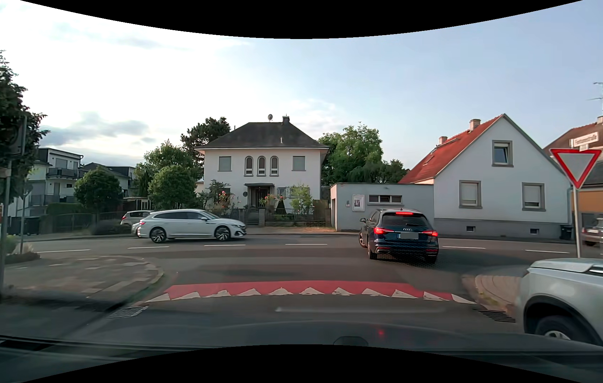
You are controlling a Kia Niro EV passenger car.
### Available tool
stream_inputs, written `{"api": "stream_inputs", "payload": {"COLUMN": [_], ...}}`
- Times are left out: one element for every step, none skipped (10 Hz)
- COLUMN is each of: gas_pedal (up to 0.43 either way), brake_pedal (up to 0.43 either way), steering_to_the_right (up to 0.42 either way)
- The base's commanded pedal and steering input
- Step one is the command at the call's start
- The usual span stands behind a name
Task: Follow the waypoints while adhering to traffic rules and regulations
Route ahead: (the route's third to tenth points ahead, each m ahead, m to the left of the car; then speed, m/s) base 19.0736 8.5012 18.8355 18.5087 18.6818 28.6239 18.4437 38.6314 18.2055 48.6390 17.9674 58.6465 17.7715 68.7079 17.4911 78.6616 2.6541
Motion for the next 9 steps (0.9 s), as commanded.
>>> {"api": "stream_inputs", "payload": {"gas_pedal": [0.000, 0.000, 0.000, 0.000, 0.000, 0.000, 0.000, 0.000, 0.000], "brake_pedal": [0.159, 0.159, 0.165, 0.165, 0.159, 0.159, 0.152, 0.152, 0.152], "steering_to_the_right": [0.049, 0.061, 0.075, 0.089, 0.101, 0.118, 0.135, 0.147, 0.162]}}
